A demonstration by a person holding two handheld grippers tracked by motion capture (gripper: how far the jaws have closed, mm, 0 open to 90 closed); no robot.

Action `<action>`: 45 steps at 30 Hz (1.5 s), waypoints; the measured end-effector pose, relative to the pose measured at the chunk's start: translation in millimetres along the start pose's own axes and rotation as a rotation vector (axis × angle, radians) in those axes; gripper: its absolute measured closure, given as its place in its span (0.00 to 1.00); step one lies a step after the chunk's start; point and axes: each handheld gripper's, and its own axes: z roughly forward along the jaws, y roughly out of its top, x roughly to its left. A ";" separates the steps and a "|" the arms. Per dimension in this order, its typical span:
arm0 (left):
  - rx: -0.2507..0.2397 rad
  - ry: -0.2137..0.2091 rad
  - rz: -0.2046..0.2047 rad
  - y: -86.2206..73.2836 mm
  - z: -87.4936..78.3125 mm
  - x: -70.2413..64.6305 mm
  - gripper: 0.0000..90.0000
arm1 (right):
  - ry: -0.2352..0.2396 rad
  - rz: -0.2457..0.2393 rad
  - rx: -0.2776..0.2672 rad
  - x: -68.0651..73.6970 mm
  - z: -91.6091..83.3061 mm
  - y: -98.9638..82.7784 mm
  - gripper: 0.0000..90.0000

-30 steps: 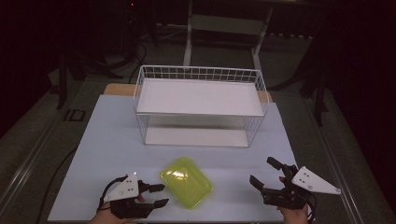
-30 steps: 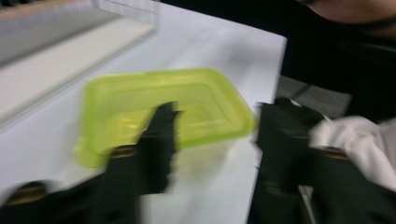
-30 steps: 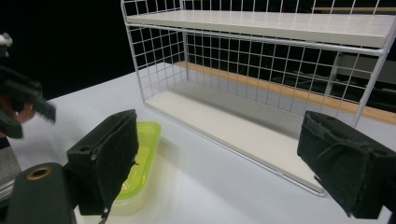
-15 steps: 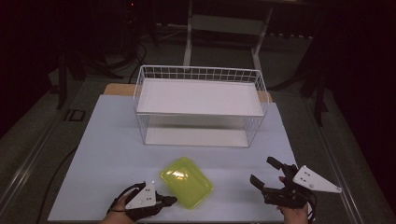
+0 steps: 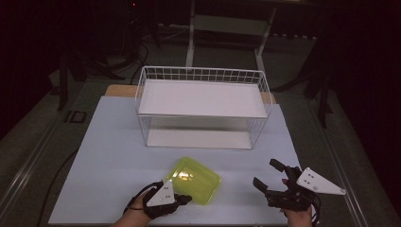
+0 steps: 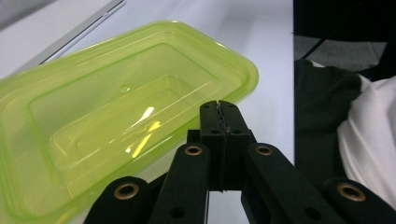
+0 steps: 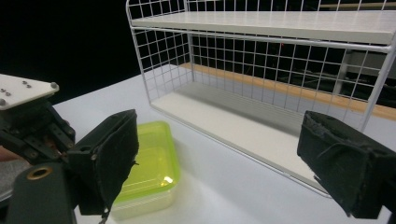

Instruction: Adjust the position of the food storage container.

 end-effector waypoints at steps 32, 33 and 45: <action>-0.026 0.190 -0.152 -24.1 -39.4 59.9 1.00 | 0.021 -0.010 0.014 3.5 1.9 -0.6 0.14; -0.023 0.189 -0.155 -23.6 -39.2 59.9 1.00 | 0.022 -0.011 0.015 3.5 1.8 -0.6 0.14; -0.014 0.121 -0.137 -15.4 -24.2 40.0 1.00 | 0.024 -0.011 0.014 3.6 2.1 -0.3 0.15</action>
